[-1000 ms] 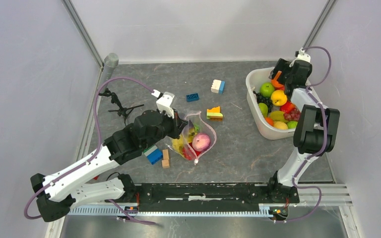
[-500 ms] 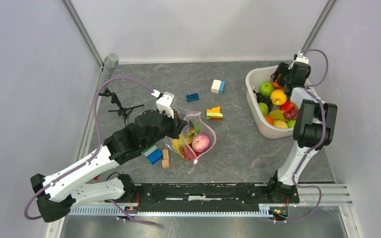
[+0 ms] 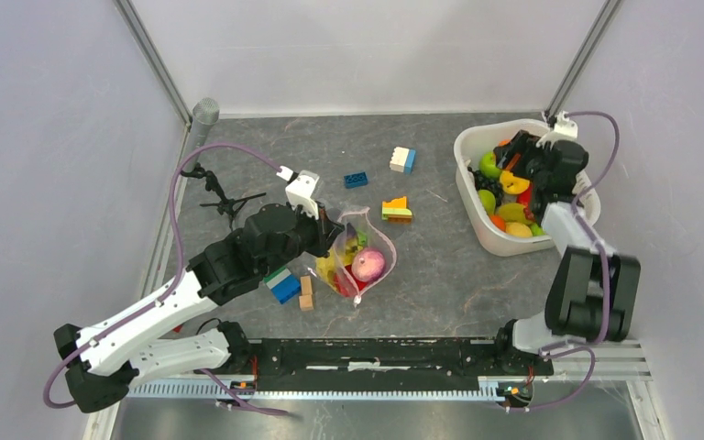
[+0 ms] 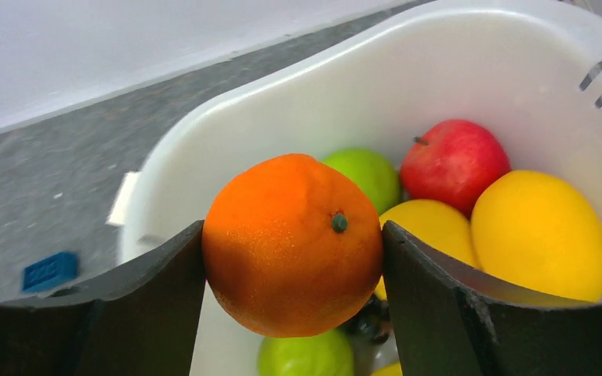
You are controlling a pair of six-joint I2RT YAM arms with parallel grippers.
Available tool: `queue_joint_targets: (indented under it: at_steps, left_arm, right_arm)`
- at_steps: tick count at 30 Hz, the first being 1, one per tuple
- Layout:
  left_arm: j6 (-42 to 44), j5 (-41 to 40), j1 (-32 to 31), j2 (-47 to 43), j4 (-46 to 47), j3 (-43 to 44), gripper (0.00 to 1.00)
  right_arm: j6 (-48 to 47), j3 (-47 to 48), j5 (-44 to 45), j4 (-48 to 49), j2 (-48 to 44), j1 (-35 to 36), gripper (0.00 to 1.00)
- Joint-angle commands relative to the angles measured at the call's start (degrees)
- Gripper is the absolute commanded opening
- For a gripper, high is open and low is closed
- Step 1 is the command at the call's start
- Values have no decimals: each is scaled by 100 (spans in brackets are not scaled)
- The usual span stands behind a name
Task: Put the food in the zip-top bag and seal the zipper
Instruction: Pick up the fake fruit from the bin, then place the fake fruit in the zipper food storage bag.
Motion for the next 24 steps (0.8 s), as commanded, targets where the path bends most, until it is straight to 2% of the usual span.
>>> queue_joint_targets:
  at_steps: [1, 6, 11, 15, 18, 24]
  left_arm:
    - [120, 117, 37, -101, 202, 25, 3]
    - [86, 121, 45, -94, 252, -2, 3]
    - [82, 165, 58, 34, 322, 26, 3]
    - [73, 189, 63, 97, 367, 49, 3]
    - [59, 199, 65, 143, 405, 37, 3]
    - [16, 197, 62, 137, 426, 0, 3]
  right_arm:
    - [315, -945, -675, 667, -1098, 10, 56]
    - [654, -1895, -1777, 1190, -2289, 220, 53]
    - [151, -2127, -1961, 626, -3426, 1287, 53]
    - [340, -2509, -2350, 1010, -4261, 1929, 52]
    - [417, -2607, -2696, 1084, -4596, 2279, 52]
    - [240, -2290, -3213, 918, -4620, 2944, 51]
